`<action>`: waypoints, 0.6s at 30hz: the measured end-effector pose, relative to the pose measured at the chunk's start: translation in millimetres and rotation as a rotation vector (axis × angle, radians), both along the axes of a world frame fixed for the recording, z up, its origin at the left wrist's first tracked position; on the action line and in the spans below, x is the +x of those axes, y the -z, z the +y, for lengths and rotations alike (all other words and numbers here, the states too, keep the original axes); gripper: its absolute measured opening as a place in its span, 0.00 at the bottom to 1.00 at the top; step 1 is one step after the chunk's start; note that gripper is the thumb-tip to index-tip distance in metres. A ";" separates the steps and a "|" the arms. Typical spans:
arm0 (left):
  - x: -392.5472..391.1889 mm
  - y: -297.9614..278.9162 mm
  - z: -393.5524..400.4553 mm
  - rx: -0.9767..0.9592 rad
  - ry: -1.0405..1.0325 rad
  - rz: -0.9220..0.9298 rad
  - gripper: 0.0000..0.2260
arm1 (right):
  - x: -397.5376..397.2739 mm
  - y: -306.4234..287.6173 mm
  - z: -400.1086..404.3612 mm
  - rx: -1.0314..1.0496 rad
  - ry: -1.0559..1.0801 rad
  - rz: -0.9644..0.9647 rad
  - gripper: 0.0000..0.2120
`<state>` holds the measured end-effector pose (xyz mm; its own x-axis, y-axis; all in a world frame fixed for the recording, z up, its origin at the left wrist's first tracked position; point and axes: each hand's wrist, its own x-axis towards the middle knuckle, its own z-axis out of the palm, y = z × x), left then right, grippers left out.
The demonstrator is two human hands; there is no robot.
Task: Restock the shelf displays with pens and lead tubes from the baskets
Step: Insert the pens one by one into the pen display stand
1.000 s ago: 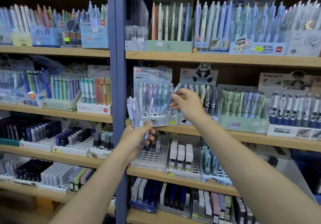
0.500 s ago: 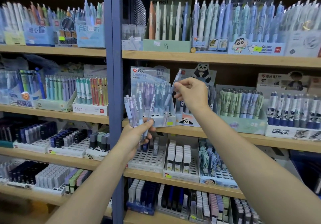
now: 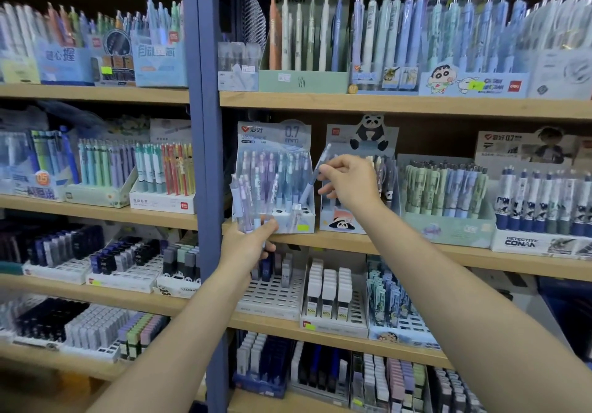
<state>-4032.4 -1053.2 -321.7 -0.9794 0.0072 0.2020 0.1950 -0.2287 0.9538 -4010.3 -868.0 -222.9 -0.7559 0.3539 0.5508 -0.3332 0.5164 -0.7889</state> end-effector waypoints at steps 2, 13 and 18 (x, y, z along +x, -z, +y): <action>-1.3 -0.4 0.8 -0.003 0.006 0.004 0.13 | -3.7 -0.7 -3.6 0.030 -0.017 -0.011 0.05; -3.9 4.8 -2.1 0.061 0.089 -0.023 0.11 | -25.7 3.6 -17.2 0.186 0.030 -0.069 0.05; -1.7 4.9 -5.0 0.085 0.130 -0.010 0.09 | -30.5 6.3 -19.0 0.242 0.039 -0.106 0.07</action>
